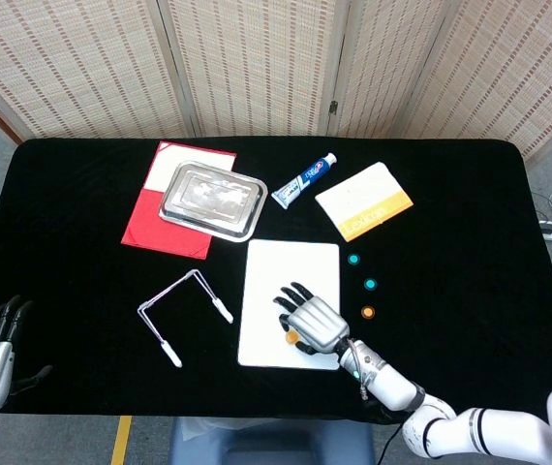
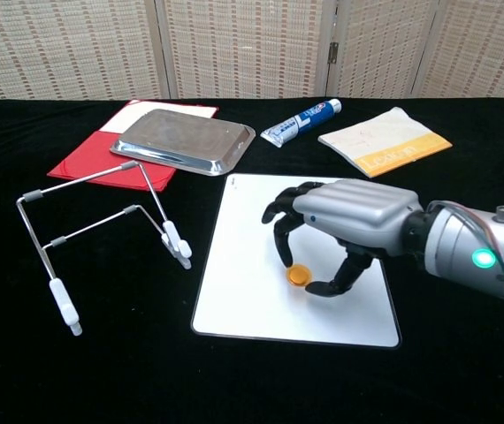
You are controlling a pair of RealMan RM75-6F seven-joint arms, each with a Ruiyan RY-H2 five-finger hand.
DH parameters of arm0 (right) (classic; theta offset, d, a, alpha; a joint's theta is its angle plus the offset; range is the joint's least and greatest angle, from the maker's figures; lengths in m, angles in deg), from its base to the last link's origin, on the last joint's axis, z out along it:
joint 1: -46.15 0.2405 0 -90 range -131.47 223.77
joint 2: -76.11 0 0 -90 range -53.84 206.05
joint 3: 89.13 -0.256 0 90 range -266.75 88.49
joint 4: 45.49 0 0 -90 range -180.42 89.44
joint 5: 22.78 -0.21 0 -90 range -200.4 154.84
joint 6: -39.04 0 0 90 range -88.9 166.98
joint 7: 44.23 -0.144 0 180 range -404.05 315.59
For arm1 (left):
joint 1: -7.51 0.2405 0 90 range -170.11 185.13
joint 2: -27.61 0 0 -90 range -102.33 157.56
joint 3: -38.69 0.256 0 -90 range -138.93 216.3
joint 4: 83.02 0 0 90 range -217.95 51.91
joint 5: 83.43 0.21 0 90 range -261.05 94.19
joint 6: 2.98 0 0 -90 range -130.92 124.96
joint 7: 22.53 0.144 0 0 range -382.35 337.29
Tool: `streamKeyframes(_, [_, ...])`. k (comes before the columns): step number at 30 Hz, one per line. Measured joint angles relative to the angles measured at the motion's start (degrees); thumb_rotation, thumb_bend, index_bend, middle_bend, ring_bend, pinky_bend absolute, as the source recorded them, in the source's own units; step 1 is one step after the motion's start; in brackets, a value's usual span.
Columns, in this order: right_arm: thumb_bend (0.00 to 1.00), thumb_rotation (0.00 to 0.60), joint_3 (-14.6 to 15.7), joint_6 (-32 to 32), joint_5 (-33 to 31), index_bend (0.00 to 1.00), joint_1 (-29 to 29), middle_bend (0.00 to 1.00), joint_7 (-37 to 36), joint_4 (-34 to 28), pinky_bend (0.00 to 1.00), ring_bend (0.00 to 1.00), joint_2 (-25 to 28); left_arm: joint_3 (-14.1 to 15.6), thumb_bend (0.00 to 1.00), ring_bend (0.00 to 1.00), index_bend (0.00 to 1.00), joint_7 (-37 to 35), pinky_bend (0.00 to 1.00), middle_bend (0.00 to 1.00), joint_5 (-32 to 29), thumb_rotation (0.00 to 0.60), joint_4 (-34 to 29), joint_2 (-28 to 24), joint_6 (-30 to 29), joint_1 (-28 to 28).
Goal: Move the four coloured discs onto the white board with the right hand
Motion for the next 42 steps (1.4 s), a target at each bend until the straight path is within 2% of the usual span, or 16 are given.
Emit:
streamKeyframes(4, [0.39,0.6,-0.06,1.03,-4.1,0.17,1.59,0.1,4.01,0.16,0.0,0.0,-1.22,-0.09,0.14,0.05,0.07,-0.14,0.0,0.0,-0.25,0.6,0.47,0.16,0.21,-0.04])
streamKeyframes(9, [0.39,0.6,0.37,-0.65,-6.26,0.1,2.17,0.1,5.89,-0.97,0.0,0.0,-0.91,-0.28,0.14,0.05,0.07,-0.32,0.0,0.0,-0.25,0.6,0.76,0.3,0.46,-0.27])
streamKeyframes(11, [0.39,0.6,0.68,-2.33,-5.92,0.12,1.6,0.1,5.44,-1.48,0.0,0.0,-0.02,-0.33,0.14,0.05,0.07,-0.41,0.0,0.0,-0.15,0.6,0.78,0.35,0.48,-0.35])
streamKeyframes(16, [0.39,0.6,2.0,-7.7,-3.92,0.28,-1.53,0.11,2.24,-2.13,0.0,0.0,3.82,-0.38,0.14,0.05,0.07,-0.28,0.0,0.0,0.01,0.6,0.77,0.51,0.66,-0.57])
streamKeyframes(20, [0.39,0.6,4.03,-11.37,-2.21,0.32,-5.08,0.12,-2.26,-1.83,0.0,0.0,8.29,-0.34,0.14,0.05,0.07,0.11,0.0,0.0,0.44,0.6,0.43,0.71,0.72,-0.8])
streamKeyframes(24, [0.39,0.6,5.92,-12.37,-1.42,0.34,-7.46,0.12,-6.07,0.36,0.0,0.0,10.06,-0.25,0.14,0.05,0.07,0.57,0.0,0.0,0.93,0.6,-0.03,0.89,0.72,-1.0])
streamKeyframes(33, [0.39,0.6,7.53,-12.27,-0.95,0.37,-9.73,0.13,-12.31,7.18,0.0,0.0,9.6,-0.18,0.14,0.05,0.07,1.23,0.0,0.0,1.23,0.6,-0.72,0.74,0.51,-1.06])
streamKeyframes(42, [0.39,0.6,6.97,-10.66,-0.51,0.4,-9.74,0.14,-15.3,12.17,0.0,0.0,7.12,-0.09,0.14,0.05,0.07,1.43,0.0,0.0,0.89,0.6,-0.8,0.72,0.6,-0.94])
